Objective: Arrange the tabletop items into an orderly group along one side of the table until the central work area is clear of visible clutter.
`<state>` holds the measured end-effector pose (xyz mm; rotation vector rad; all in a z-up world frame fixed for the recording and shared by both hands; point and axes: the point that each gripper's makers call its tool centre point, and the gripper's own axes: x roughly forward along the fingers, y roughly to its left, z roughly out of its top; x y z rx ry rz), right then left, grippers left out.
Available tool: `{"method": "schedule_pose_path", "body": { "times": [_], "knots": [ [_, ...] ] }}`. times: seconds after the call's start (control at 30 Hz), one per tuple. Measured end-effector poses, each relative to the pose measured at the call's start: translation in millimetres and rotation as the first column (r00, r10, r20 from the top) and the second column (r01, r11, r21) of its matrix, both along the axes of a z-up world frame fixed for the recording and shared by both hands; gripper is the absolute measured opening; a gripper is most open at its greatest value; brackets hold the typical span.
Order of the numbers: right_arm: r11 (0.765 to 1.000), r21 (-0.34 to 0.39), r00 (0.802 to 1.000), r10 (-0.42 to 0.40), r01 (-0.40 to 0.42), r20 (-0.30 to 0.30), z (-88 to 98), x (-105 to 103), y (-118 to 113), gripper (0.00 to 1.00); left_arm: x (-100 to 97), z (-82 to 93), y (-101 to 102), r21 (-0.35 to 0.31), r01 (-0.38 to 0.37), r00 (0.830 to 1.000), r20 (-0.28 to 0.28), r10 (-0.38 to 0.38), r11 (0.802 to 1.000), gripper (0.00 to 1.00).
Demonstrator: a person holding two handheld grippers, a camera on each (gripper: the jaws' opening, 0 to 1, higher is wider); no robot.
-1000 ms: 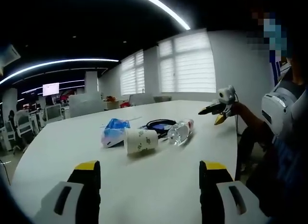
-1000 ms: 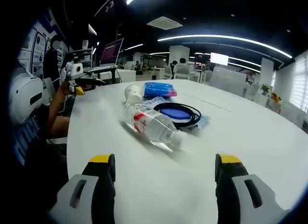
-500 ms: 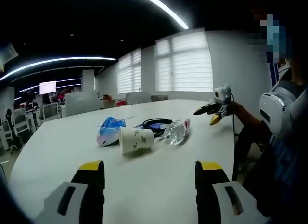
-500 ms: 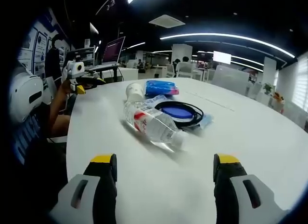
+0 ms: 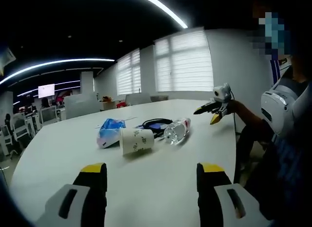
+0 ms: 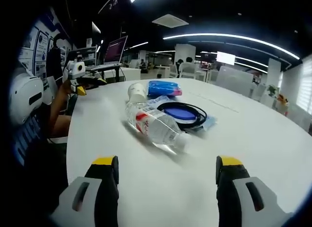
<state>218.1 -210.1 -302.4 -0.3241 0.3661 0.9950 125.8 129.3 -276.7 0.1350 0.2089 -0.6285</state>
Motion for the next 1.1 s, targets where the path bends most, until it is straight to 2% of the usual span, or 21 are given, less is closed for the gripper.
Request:
{"method": "schedule_pose_path", "body": {
  "times": [0.23,0.67,1.1],
  "knots": [
    [1.000,0.009,1.000,0.004,-0.004,-0.013,0.2,-1.4,3.2,0.72,-0.6,0.8,0.3,-0.007,0.001,1.000,0.002,-0.001,1.000,0.73],
    [1.000,-0.005,1.000,0.008,-0.008,-0.008,-0.8,-0.1,4.1,0.74,-0.1,-1.9,-1.0,-0.005,0.009,1.000,-0.001,-0.009,1.000,0.73],
    [1.000,0.002,1.000,0.010,-0.010,-0.005,-0.7,6.3,7.0,0.73,2.7,1.8,-11.8,-0.010,0.031,0.999,0.010,-0.031,0.999,0.73]
  ]
}}
